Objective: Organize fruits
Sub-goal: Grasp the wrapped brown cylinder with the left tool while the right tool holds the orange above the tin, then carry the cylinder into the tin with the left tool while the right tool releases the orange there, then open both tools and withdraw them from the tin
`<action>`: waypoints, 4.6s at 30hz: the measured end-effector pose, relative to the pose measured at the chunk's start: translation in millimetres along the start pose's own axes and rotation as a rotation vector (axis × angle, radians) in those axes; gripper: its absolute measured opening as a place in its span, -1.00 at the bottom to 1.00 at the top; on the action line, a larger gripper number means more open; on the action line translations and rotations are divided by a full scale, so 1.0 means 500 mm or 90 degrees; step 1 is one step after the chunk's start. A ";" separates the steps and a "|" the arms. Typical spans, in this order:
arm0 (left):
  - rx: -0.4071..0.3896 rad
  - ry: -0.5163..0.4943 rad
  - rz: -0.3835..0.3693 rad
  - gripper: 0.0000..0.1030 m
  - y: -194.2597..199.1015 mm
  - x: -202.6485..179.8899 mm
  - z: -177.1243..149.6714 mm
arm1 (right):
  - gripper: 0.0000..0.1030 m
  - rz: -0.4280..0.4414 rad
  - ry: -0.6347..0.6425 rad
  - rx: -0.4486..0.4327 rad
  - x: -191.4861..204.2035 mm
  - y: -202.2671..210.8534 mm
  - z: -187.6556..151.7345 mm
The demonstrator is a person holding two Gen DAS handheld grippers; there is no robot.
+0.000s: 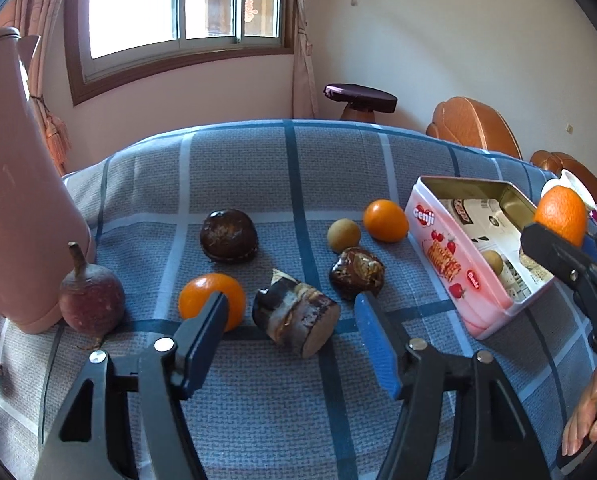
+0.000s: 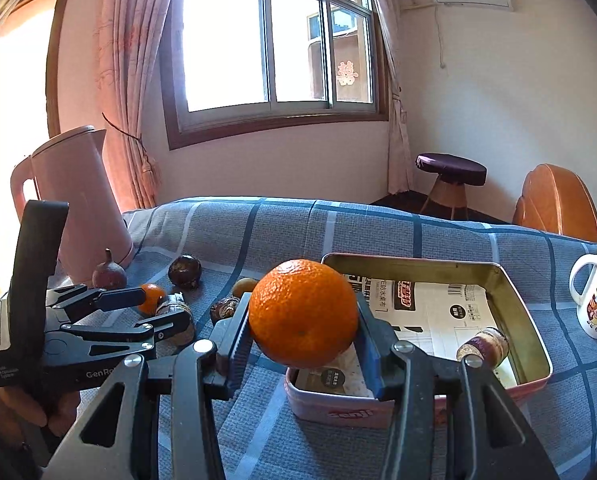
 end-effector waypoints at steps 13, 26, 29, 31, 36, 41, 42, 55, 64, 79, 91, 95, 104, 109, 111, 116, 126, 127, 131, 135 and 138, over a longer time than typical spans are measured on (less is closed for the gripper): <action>0.029 0.092 -0.051 0.15 -0.057 0.010 0.005 | -0.06 0.008 -0.021 -0.001 -0.015 0.007 0.004; 0.051 0.095 -0.021 0.00 -0.064 -0.004 0.002 | -0.06 0.004 -0.039 -0.001 -0.032 0.006 0.009; 0.021 0.125 -0.011 0.00 -0.045 0.007 0.001 | -0.06 0.006 -0.042 -0.009 -0.036 0.010 0.011; -0.017 0.135 0.004 0.00 -0.018 0.014 -0.002 | -0.06 0.008 -0.043 -0.014 -0.040 0.013 0.014; -0.095 0.125 0.055 0.00 0.035 0.004 -0.005 | -0.06 0.003 -0.053 -0.027 -0.064 0.017 0.022; -0.118 0.099 0.046 0.00 0.055 -0.039 -0.006 | -0.06 0.002 -0.068 -0.029 -0.107 0.015 0.022; -0.122 0.092 0.045 0.00 0.060 -0.046 -0.004 | -0.06 0.003 -0.069 -0.027 -0.115 0.013 0.022; -0.143 0.003 0.012 0.00 0.029 -0.214 0.053 | -0.06 -0.069 -0.112 -0.034 -0.279 0.021 0.025; -0.112 -0.025 0.001 0.00 -0.046 -0.319 0.089 | -0.06 -0.104 -0.095 -0.003 -0.330 -0.021 0.015; -0.065 -0.046 0.031 0.00 -0.104 -0.365 0.092 | -0.06 -0.075 -0.067 0.066 -0.312 -0.081 -0.010; -0.039 -0.032 0.030 0.00 -0.120 -0.357 0.092 | -0.04 -0.024 -0.098 0.094 -0.322 -0.093 -0.019; -0.037 -0.028 0.029 0.00 -0.123 -0.354 0.093 | -0.03 -0.018 -0.101 0.091 -0.321 -0.091 -0.017; -0.035 -0.028 0.029 0.00 -0.123 -0.355 0.092 | -0.02 0.002 -0.119 0.085 -0.325 -0.086 -0.016; -0.035 -0.037 0.033 0.03 -0.124 -0.361 0.088 | 0.35 0.015 -0.129 0.051 -0.325 -0.066 -0.007; -0.042 -0.038 0.040 0.16 -0.120 -0.362 0.088 | 0.35 -0.006 -0.133 0.030 -0.330 -0.054 -0.002; -0.094 -0.051 0.067 0.75 -0.090 -0.373 0.083 | 0.38 -0.060 -0.175 -0.023 -0.366 -0.029 0.006; -0.170 -0.056 0.122 1.00 -0.035 -0.365 0.083 | 0.50 -0.124 -0.164 -0.068 -0.373 -0.011 0.007; -0.173 -0.050 0.126 1.00 -0.032 -0.359 0.083 | 0.50 -0.127 -0.161 -0.078 -0.371 -0.006 0.007; -0.185 -0.040 0.147 1.00 -0.020 -0.345 0.082 | 0.50 -0.138 -0.159 -0.142 -0.365 0.028 0.007; -0.191 -0.036 0.164 1.00 -0.013 -0.330 0.076 | 0.59 -0.151 -0.160 -0.181 -0.361 0.044 0.004; -0.197 -0.039 0.184 1.00 -0.011 -0.320 0.071 | 0.59 -0.154 -0.157 -0.181 -0.355 0.044 0.005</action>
Point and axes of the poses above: each gripper's, at about its wrist camera, not at the fingertips, and y roughly against the way its jaws point, x to its left, z to its top, the point moved 2 cm from there along -y, roughly the way its jaws point, and after that the axes turned 5 degrees about -z, right-handed, at the moved point
